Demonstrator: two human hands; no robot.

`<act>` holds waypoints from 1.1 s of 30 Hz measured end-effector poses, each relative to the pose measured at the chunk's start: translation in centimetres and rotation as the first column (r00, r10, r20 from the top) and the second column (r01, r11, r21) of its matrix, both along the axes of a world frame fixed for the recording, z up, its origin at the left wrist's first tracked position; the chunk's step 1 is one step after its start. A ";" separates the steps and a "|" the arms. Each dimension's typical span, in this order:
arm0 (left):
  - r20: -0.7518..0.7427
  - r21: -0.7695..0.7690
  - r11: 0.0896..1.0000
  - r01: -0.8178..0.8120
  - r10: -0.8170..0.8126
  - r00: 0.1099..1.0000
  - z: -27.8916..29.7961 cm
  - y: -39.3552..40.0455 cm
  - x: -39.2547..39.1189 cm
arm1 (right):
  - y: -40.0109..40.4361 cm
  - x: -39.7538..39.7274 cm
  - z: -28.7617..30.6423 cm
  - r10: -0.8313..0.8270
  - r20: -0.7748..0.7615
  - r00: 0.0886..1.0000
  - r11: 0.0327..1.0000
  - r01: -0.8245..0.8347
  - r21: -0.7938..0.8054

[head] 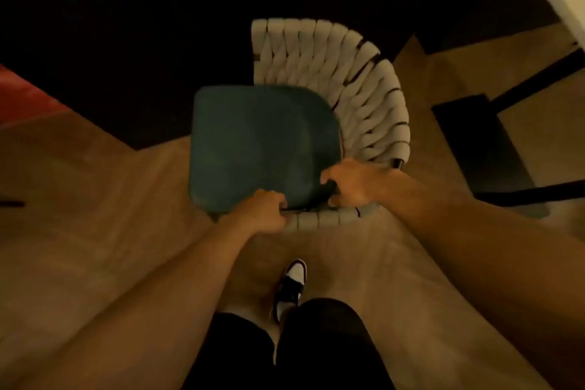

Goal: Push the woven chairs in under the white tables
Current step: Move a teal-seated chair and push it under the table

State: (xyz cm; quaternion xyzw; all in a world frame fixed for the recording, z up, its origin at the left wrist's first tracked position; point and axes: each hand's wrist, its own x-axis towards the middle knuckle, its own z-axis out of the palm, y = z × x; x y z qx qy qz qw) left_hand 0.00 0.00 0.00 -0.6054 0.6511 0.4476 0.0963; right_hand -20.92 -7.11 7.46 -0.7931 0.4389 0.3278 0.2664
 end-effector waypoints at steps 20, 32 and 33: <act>0.139 -0.075 0.938 0.337 -0.325 0.935 -5.9 1.1 -5.8 | 2.6 -6.0 -12.1 0.168 -0.304 0.938 0.985 -0.174 0.010; 0.314 -0.006 0.762 0.648 -0.613 0.725 -5.5 -0.8 5.5 | 11.9 6.0 -10.8 -0.372 -0.155 0.915 0.916 0.389 0.100; 0.347 -0.019 0.745 0.667 -0.620 0.703 -5.6 -1.3 6.6 | 12.2 7.4 -10.8 -0.416 -0.131 0.900 0.897 0.429 0.106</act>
